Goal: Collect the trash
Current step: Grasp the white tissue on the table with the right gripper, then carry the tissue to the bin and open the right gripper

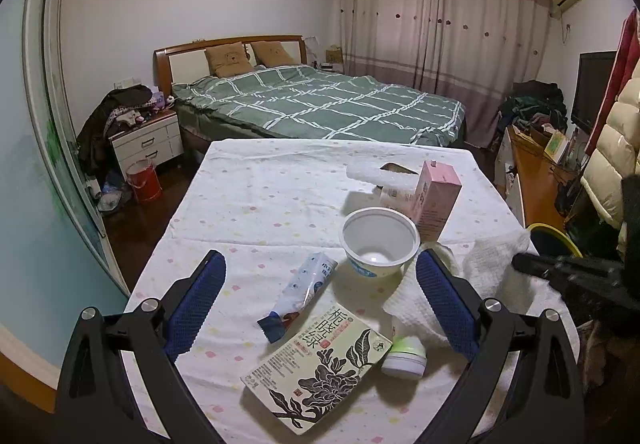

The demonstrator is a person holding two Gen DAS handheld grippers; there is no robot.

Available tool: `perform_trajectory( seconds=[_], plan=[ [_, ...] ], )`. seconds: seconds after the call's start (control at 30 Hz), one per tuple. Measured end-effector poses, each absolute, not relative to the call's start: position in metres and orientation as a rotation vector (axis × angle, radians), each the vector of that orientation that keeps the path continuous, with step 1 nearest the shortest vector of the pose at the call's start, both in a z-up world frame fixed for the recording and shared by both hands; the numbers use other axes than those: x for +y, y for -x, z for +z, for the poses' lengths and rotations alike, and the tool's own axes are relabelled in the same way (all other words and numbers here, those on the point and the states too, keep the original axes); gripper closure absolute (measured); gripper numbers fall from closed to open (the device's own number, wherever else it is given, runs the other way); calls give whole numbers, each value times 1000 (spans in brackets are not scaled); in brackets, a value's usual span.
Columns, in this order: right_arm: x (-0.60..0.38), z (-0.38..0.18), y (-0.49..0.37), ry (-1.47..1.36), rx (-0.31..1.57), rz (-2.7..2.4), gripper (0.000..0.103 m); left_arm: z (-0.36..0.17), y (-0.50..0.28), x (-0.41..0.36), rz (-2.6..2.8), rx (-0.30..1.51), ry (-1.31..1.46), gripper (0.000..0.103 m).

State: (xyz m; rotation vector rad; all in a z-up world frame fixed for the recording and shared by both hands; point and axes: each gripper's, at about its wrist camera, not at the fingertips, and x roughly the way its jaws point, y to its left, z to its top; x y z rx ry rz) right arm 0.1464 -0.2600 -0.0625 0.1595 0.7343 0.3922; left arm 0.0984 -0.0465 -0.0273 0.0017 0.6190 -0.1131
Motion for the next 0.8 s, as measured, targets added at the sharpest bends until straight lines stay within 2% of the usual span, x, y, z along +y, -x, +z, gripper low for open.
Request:
perform_trajectory(
  seconds=[0.5,0.8],
  plan=[
    [-253,58,-165,-205,512,536,101,-25,-92,-40,-93,596,12,8],
    [-303,112,-162,-206,405,414,101,-27,-92,-39,-95,599,14,8]
  ],
)
